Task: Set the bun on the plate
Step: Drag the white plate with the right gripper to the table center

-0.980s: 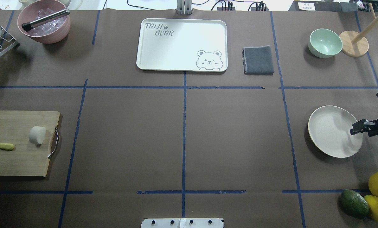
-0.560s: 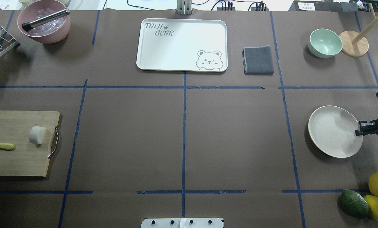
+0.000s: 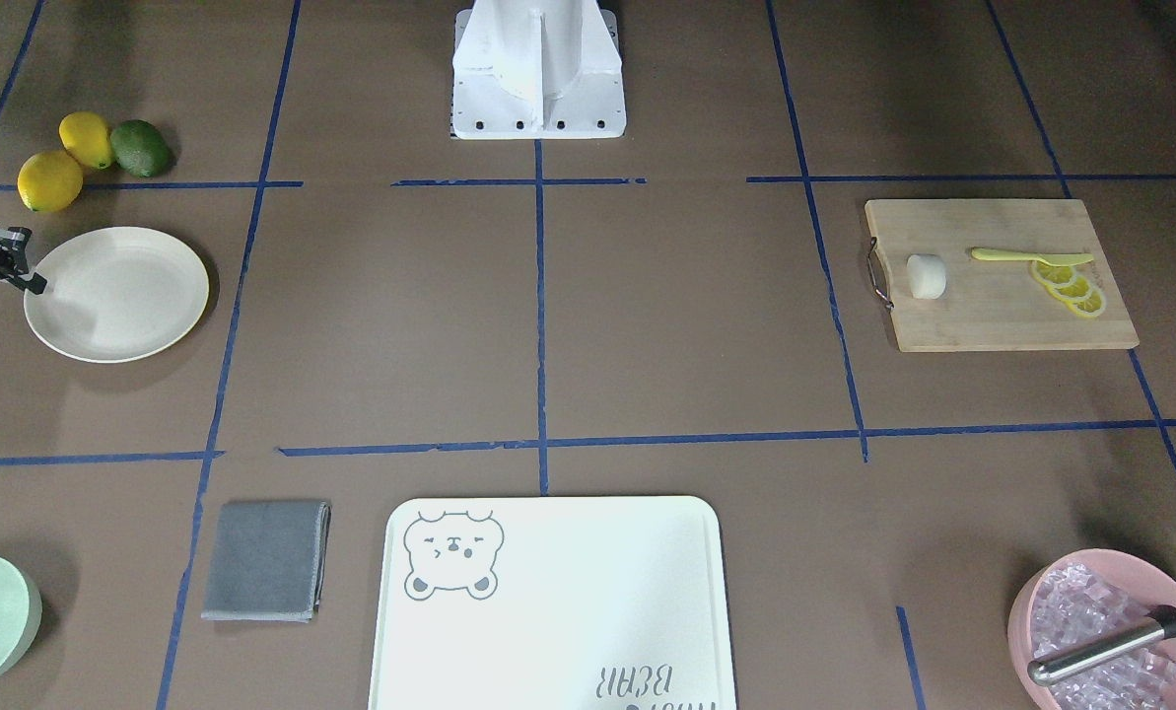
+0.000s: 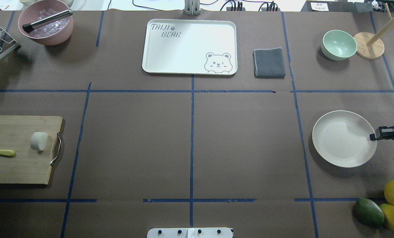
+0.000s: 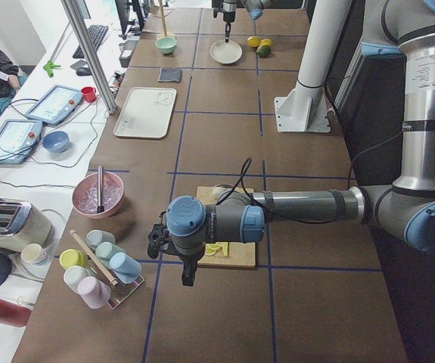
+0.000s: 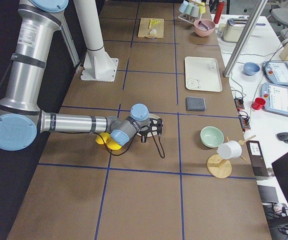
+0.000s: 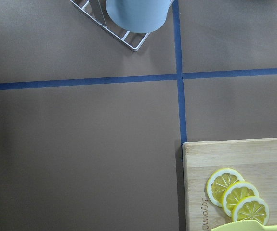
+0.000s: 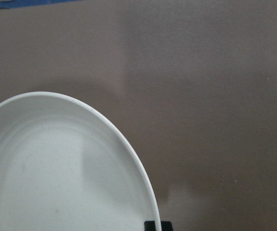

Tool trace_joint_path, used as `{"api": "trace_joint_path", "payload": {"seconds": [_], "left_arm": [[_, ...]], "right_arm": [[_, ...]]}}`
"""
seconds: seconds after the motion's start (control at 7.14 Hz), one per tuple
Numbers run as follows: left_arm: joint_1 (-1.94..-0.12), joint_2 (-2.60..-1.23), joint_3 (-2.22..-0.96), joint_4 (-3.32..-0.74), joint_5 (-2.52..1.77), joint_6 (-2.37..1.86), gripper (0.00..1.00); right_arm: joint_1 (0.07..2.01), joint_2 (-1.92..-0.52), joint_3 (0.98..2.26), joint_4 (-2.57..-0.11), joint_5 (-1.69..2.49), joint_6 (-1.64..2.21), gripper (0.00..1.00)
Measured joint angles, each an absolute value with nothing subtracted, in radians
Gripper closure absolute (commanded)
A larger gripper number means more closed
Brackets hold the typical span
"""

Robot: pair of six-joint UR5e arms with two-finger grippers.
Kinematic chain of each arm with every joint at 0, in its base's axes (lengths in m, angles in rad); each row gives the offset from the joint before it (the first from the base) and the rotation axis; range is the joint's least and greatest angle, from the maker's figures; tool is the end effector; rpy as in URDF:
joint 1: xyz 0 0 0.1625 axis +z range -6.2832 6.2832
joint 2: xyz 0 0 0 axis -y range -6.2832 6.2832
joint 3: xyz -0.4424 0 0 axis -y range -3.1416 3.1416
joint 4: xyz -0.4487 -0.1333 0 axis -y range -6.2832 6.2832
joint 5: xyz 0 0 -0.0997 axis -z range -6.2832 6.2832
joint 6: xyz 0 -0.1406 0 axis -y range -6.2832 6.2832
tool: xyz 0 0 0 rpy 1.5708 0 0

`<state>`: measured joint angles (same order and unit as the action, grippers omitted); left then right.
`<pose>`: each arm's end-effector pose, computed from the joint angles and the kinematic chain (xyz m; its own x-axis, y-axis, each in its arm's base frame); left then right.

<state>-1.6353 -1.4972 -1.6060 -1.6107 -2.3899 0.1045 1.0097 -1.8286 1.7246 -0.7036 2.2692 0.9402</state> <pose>-0.0638 -0.5126 0.7168 0.6845 0.0614 -0.7264 -0.0070 0.9970 0.0777 -0.2191 -0.4292 0.6458 0.5535 0.0320 0.8323 -0.1060 0.9938 0.0323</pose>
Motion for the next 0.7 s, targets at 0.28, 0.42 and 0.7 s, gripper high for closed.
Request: {"api": "trace_joint_path", "payload": {"seconds": [0.28, 0.42, 0.7], "left_arm": [[-1.635, -1.497, -1.605, -1.611, -2.39, 0.104, 0.0], [-1.635, -1.497, -1.603, -1.611, -2.39, 0.105, 0.0], [-1.635, -1.497, -1.597, -1.611, -2.39, 0.107, 0.0]], "right_arm": [[1.004, -1.743, 1.774, -0.696, 2.292, 1.101, 1.0], [0.973, -1.673, 1.777, -0.7, 2.291, 1.191, 1.0], [0.86, -1.552, 1.777, -0.713, 2.227, 1.341, 1.0]]}}
